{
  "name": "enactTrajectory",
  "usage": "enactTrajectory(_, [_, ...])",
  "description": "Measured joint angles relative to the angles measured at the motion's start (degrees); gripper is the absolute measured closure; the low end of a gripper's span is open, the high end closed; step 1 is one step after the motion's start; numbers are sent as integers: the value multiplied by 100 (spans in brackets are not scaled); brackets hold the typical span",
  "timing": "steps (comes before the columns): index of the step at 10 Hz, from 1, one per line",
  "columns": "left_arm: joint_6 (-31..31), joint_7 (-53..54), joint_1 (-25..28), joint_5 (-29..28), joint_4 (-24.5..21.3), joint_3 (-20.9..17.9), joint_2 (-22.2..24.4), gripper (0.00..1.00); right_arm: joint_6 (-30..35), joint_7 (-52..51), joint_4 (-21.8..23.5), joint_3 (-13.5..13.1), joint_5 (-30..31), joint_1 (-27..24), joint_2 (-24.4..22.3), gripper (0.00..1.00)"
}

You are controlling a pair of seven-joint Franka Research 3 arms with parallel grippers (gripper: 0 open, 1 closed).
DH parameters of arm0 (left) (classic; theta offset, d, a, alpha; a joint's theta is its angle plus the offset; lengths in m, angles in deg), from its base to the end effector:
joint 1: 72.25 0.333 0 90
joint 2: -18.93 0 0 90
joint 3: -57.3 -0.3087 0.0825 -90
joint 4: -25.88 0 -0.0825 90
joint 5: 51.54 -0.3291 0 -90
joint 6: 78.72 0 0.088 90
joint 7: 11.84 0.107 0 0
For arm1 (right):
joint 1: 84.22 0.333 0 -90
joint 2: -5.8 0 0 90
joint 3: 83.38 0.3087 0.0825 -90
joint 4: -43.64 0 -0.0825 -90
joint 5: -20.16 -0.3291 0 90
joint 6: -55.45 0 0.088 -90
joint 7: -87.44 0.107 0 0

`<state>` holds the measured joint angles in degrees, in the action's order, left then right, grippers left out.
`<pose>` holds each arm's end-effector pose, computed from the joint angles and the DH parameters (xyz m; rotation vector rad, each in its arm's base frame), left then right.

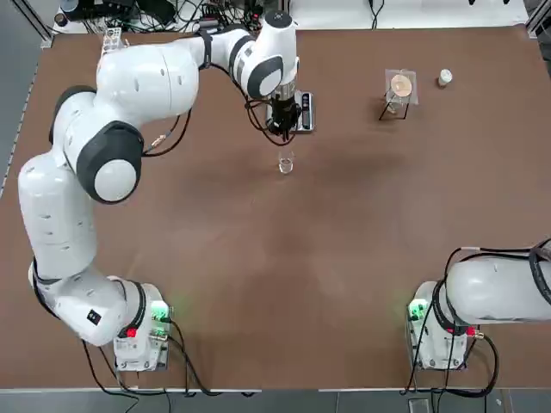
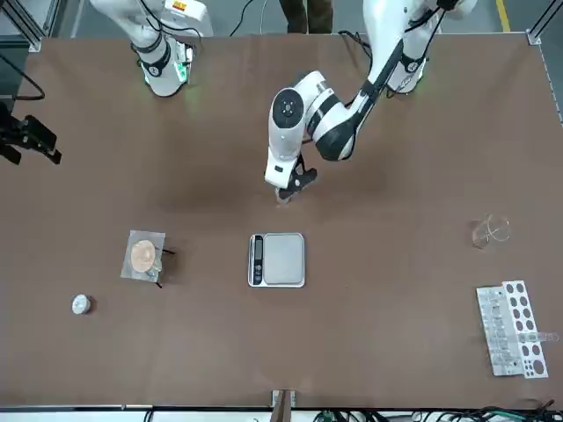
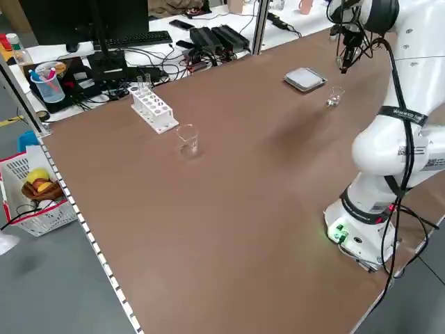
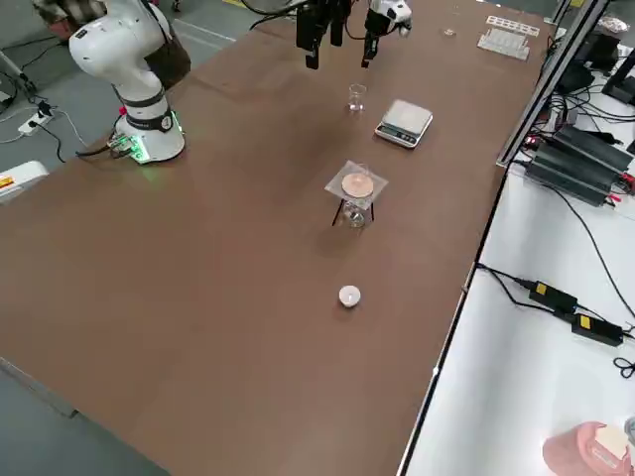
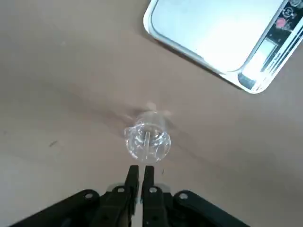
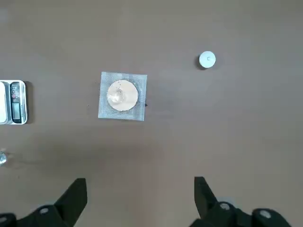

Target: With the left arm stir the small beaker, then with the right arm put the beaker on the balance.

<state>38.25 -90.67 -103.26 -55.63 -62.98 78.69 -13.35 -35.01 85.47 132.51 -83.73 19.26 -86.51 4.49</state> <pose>0.4227 -0.4787 0.3564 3.0219 0.7351 -0.2119 0.4936 -0.0211 0.6375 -3.1267 0.0179 -0.0801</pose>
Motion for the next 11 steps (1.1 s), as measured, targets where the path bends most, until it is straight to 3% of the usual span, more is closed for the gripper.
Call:
enactTrajectory(8, [-380,0,85,203,8,0,490,93,0,-3,1,14,0,6,0,0])
enactTrajectory(11, [-883,181,661,203,-3,-12,931,93,0,-3,-42,25,0,13,0,0])
